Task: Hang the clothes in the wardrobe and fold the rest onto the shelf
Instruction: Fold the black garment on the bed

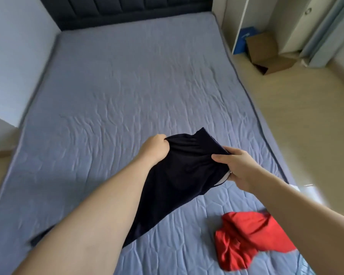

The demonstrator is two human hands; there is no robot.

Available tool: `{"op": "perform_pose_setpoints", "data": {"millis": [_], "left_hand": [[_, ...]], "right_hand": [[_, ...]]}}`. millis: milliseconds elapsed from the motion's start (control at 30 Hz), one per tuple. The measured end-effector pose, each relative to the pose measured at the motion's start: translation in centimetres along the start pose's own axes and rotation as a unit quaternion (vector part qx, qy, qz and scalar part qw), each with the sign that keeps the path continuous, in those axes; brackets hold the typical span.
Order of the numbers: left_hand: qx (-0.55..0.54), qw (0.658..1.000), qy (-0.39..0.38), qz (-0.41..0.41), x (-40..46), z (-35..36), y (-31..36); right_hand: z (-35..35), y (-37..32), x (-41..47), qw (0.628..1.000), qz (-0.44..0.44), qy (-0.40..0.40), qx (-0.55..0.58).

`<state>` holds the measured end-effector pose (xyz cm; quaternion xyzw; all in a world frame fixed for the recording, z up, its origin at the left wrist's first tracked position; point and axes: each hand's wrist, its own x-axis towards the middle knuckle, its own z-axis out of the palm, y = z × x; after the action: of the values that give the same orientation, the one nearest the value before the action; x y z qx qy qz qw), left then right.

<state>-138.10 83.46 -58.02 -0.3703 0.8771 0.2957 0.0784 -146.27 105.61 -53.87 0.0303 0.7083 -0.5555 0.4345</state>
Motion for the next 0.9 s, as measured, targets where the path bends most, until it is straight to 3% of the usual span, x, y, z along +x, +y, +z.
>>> {"op": "perform_pose_setpoints", "data": {"millis": [167, 300, 367, 467, 567, 700, 900], "left_hand": [[0.047, 0.997, 0.023, 0.051, 6.9, 11.2, 2.8], [0.073, 0.992, 0.035, 0.094, 11.0, 18.6, 3.6], [0.114, 0.987, 0.007, 0.114, 11.2, 21.9, 2.5], [0.199, 0.969, -0.072, 0.127, 9.1, 26.1, -1.9], [0.241, 0.955, -0.146, 0.092, 5.6, 28.0, -8.3], [0.233, 0.959, -0.162, 0.007, 2.7, 26.4, -15.8], [0.194, 0.978, -0.058, -0.047, 4.1, 21.0, -22.5]], "right_hand": [[-7.2, 7.3, 9.4, 0.999, -0.002, 0.049, 0.009], [-10.1, 11.6, 16.3, 0.988, -0.025, 0.150, 0.018], [-11.0, 13.2, 19.3, 0.973, -0.025, 0.214, 0.079], [-10.6, 16.4, 22.3, 0.935, 0.067, 0.282, 0.205], [-6.8, 21.4, 23.3, 0.913, 0.112, 0.266, 0.290], [0.5, 25.6, 21.4, 0.919, 0.127, 0.218, 0.304], [11.0, 27.0, 19.3, 0.896, 0.212, 0.115, 0.373]]}}
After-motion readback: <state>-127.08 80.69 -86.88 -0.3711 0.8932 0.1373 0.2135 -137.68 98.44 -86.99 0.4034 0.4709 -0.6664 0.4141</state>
